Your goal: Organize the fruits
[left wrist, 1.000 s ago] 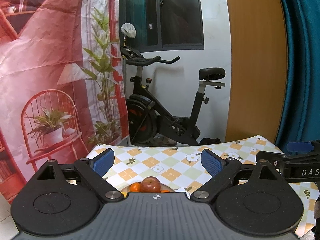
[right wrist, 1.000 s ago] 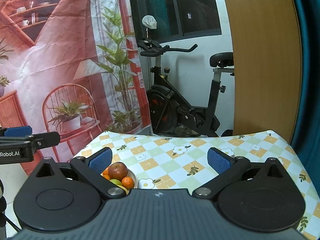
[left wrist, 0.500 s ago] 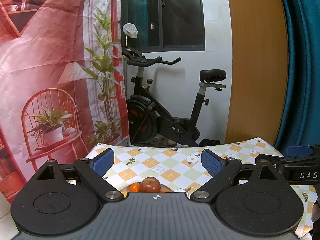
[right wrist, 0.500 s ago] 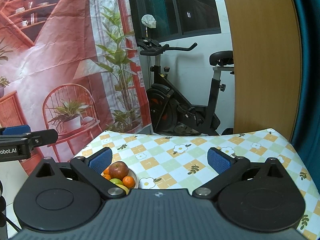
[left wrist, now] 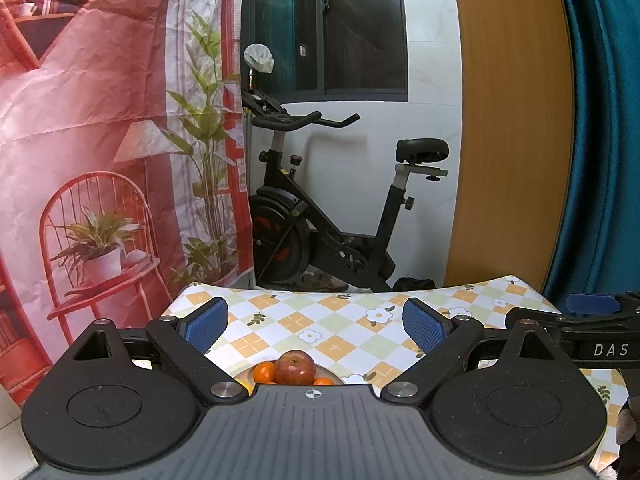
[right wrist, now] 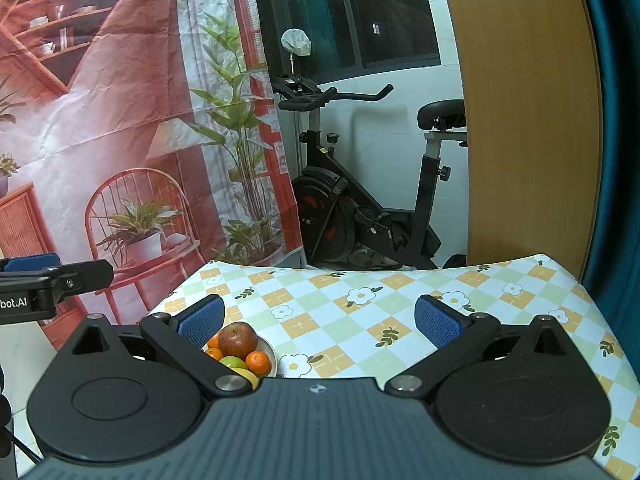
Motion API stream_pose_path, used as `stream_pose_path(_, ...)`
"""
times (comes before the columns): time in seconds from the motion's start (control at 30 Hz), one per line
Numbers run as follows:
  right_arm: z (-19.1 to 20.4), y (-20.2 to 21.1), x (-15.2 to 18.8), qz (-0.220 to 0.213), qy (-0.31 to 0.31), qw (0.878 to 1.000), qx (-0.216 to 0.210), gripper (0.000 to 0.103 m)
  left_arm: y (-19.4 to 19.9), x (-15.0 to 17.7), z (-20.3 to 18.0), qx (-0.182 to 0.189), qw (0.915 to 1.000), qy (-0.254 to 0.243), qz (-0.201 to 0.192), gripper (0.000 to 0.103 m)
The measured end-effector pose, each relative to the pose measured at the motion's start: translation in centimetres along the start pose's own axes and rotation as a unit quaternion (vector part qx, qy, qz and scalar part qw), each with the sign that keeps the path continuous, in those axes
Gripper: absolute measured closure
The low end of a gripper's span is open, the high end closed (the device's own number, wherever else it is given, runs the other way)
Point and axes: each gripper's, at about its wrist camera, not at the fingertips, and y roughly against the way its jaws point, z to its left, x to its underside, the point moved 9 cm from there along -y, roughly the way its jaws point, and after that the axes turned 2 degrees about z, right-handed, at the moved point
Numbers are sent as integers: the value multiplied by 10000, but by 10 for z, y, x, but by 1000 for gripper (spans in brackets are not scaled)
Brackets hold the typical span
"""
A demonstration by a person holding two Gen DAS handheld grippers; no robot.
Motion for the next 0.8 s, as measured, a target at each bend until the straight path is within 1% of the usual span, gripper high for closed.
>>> stream_pose_path(0.8, 0, 0, 0, 1, -5, 10000, -5, 0, 1, 3, -3, 28, 10000, 77, 37, 7)
